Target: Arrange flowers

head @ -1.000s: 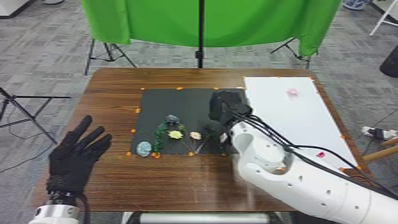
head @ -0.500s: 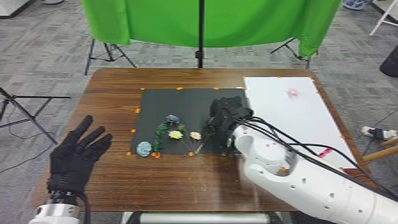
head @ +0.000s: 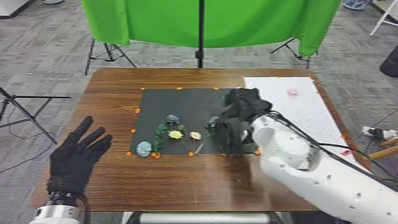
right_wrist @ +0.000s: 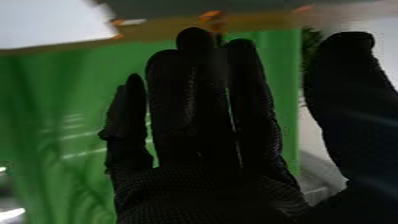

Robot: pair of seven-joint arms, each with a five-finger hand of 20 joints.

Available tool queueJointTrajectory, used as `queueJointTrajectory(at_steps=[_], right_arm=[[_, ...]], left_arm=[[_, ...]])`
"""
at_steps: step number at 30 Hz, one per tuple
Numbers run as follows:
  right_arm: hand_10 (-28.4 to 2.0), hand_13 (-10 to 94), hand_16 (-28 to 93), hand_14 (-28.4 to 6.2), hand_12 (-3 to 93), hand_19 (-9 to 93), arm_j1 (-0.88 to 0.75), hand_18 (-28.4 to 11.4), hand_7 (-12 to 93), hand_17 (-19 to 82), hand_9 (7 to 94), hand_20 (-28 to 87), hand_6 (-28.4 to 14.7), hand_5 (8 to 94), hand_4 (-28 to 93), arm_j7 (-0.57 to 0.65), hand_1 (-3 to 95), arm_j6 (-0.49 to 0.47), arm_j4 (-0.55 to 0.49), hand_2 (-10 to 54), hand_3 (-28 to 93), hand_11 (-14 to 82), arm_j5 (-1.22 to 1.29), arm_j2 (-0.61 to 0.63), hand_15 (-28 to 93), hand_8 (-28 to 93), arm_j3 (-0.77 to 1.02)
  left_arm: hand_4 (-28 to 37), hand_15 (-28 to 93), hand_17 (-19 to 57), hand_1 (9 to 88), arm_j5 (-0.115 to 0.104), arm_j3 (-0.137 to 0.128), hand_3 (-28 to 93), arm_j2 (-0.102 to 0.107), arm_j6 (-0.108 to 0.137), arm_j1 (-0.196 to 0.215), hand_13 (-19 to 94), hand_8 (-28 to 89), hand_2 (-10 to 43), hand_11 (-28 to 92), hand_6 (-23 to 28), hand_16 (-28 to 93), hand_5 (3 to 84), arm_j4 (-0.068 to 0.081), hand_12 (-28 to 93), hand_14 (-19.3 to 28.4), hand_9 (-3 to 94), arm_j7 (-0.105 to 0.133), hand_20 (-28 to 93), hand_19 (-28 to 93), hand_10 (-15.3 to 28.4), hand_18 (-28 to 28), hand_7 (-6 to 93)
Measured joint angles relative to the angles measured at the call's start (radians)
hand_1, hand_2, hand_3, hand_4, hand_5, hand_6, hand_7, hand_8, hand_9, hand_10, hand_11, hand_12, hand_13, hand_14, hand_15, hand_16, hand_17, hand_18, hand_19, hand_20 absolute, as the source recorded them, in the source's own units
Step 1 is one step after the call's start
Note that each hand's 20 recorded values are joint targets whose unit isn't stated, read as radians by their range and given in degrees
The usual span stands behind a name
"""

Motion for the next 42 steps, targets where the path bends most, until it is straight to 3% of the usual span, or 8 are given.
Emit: queueJointTrajectory(at_steps=[5, 14, 17, 23, 30, 35, 39, 42], right_arm=[[-15.5, 49, 10, -13.7, 13.8, 75, 0.097, -23.8, 15, 16, 54.6, 47, 0.5, 55.6, -28, 0.081, 32.7, 0.066, 0.066, -9.5, 80, 24.2, 0.050, 0.065, 71, -13, -0.060], [-16.1, 47, 9, -14.5, 13.6, 74, 0.340, -26.9, 13, 16, 49.2, 45, 0.9, 47.5, -28, 0.211, 32.1, 0.093, 0.375, -9.5, 81, 16.9, 0.154, 0.071, 66, -13, -0.225], [-16.7, 43, 7, -15.0, 13.7, 68, 0.371, -28.3, 13, 15, 43.3, 40, 2.4, 39.8, -28, 0.234, 32.0, 0.042, 0.421, -9.5, 81, 12.8, 0.165, 0.068, 59, -12, -0.216], [-17.0, 40, 8, -14.8, 13.9, 66, 0.346, -28.1, 13, 14, 38.5, 34, 3.4, 32.8, -28, 0.222, 31.8, -0.218, 0.510, -9.5, 80, 10.8, 0.208, -0.001, 50, -13, -0.051], [-15.2, 39, 8, -15.1, 13.7, 67, 0.306, -28.3, 14, 15, 37.2, 32, 4.9, 30.7, -28, 0.235, 31.9, -0.276, 0.552, -9.5, 81, 9.8, 0.230, -0.068, 48, -13, -0.044], [-9.8, 62, 13, -9.0, 12.6, 72, 0.282, -23.5, 16, 24, 61.0, 31, 4.3, 55.5, -28, 0.254, 44.2, -0.296, 0.540, -9.5, 77, 14.1, 0.232, -0.077, 40, -14, -0.043], [-5.9, 80, 33, -0.3, 29.7, 78, 0.301, -17.2, 19, 35, 89.2, 36, 3.3, 80.5, -28, 0.252, 59.8, -0.309, 0.533, -9.5, 64, 7.6, 0.189, -0.063, 36, -1, -0.060], [-4.8, 84, 34, 0.9, 32.6, 81, 0.300, -15.4, 20, 38, 93.6, 38, 3.4, 84.9, -28, 0.224, 62.1, -0.283, 0.520, -9.5, 63, 10.1, 0.128, -0.043, 40, 1, -0.085]], left_arm=[[-28.3, 41, -8.9, 20.4, -0.006, 0.005, 78, 0.006, 0.004, 0.000, 21, -11, 6.4, 18, 5.3, -8, 31.0, 0.000, 9, 26.9, 29.5, 0.008, 6, 57, 18.3, 28.4, 11.6], [-28.3, 41, -8.9, 20.4, -0.024, 0.016, 78, 0.037, 0.018, 0.001, 21, -11, 6.4, 19, 5.2, -8, 31.0, -0.001, 10, 26.9, 29.5, 0.036, 6, 57, 18.3, 28.4, 11.7], [-28.3, 42, -8.9, 20.4, -0.027, 0.017, 77, 0.044, 0.020, 0.001, 21, -11, 6.4, 18, 5.2, -8, 30.9, -0.001, 10, 26.9, 29.5, 0.041, 6, 57, 18.3, 28.4, 11.7], [-28.3, 41, -8.9, 20.4, -0.042, 0.018, 77, 0.058, 0.030, 0.004, 21, -11, 6.4, 18, 5.2, -8, 30.9, -0.001, 10, 26.9, 29.4, 0.060, 6, 57, 18.3, 28.4, 11.6], [-28.3, 41, -8.9, 20.3, -0.042, 0.020, 77, 0.064, 0.029, -0.009, 21, -11, 6.5, 18, 5.2, -8, 30.9, 0.000, 10, 26.9, 29.5, 0.058, 6, 57, 18.3, 28.4, 11.6], [-28.3, 41, -8.9, 20.4, -0.032, 0.013, 77, 0.057, 0.022, -0.025, 21, -11, 6.5, 18, 5.2, -8, 30.9, 0.003, 10, 27.0, 29.4, 0.027, 6, 57, 18.3, 28.4, 11.7], [-28.3, 41, -8.9, 20.4, -0.009, 0.006, 77, 0.044, 0.003, -0.048, 21, -11, 6.5, 18, 5.2, -8, 30.9, 0.006, 10, 27.0, 29.5, -0.019, 6, 57, 18.3, 28.4, 11.7], [-28.3, 41, -8.9, 20.3, -0.003, 0.002, 77, 0.037, 0.002, -0.050, 21, -11, 6.5, 18, 5.2, -8, 30.9, 0.005, 10, 27.0, 29.5, -0.016, 6, 57, 18.3, 28.4, 11.6]])
